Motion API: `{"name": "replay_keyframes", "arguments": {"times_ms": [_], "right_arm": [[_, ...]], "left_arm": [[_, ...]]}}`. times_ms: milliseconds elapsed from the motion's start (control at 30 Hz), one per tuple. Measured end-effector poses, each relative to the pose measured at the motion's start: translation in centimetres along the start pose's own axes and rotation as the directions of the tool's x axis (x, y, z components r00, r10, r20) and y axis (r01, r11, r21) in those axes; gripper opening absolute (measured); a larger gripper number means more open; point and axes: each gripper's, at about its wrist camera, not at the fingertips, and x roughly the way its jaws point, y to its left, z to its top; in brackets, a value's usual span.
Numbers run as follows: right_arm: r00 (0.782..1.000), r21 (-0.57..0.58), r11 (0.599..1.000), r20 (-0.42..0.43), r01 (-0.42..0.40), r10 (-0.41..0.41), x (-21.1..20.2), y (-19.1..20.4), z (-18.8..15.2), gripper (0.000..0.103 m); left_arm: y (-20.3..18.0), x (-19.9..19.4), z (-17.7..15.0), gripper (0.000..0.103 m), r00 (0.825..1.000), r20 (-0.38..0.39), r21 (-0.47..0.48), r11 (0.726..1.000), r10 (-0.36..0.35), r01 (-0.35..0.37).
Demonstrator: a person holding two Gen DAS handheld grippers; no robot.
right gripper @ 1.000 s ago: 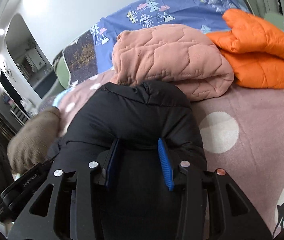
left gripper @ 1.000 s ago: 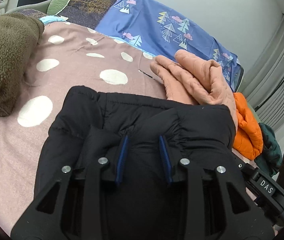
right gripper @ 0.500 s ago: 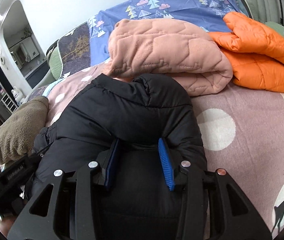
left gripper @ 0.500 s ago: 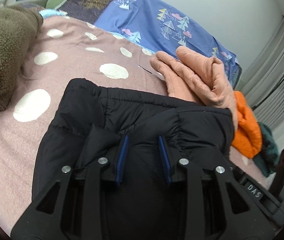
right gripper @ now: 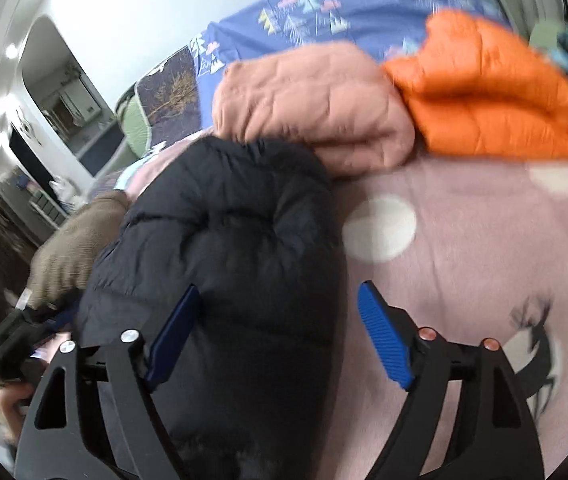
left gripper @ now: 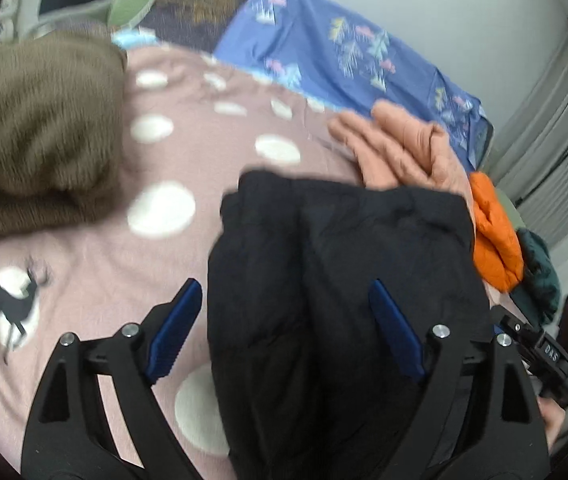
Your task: Fold large clothes
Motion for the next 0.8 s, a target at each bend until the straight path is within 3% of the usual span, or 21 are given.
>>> {"name": "replay_keyframes", "arguments": {"times_ms": [200,333,533,600,633,667,700,733,800], "right_arm": [[0.981,0.112,0.98,-0.092,-0.163,0.173,1.3,-2.0,-0.6,0.086],[0.972,0.111,0.977,-0.131,-0.18,0.194,2.5,-2.2,-1.3,0.098],[0.964,0.127,0.968,-0.128,-0.217,0.233,3.6,-2.2,-1.6,0.102],[0.951,0.136,0.957,-0.139,-0.257,0.275,4.1,-1.4,-1.8,0.101],[0.94,0.143,0.947,-0.149,-0.286,0.307,4.3,-1.1,-2.0,0.094],[0.926,0.155,0.936,-0.165,-0.315,0.339,4.8,-0.5,-2.1,0.093],[0.931,0.142,0.941,-0.16,-0.306,0.327,4.8,0.0,-2.3,0.092],[0.942,0.111,0.952,-0.149,-0.286,0.3,4.7,0.5,-2.4,0.087],[0.946,0.106,0.953,-0.133,-0.282,0.295,4.3,0.7,-2.5,0.073]], "left_arm": [[2.2,2.0,-1.3,0.092,0.987,-0.096,-0.076,0.99,-0.129,0.122],[3.7,3.9,-2.1,0.099,0.968,-0.14,-0.149,0.971,-0.209,0.188],[3.6,4.3,-2.9,0.1,0.966,-0.12,-0.141,0.967,-0.23,0.213],[3.0,4.5,-3.1,0.099,0.965,-0.12,-0.122,0.968,-0.232,0.218],[2.6,4.6,-3.2,0.094,0.959,-0.127,-0.117,0.964,-0.252,0.237],[2.4,4.8,-3.2,0.079,0.945,-0.138,-0.131,0.951,-0.296,0.279],[2.2,5.1,-3.5,0.074,0.92,-0.154,-0.165,0.928,-0.36,0.335],[1.9,5.4,-3.7,0.071,0.909,-0.164,-0.176,0.919,-0.382,0.354],[1.4,5.4,-3.9,0.065,0.921,-0.157,-0.136,0.932,-0.356,0.336]]}}
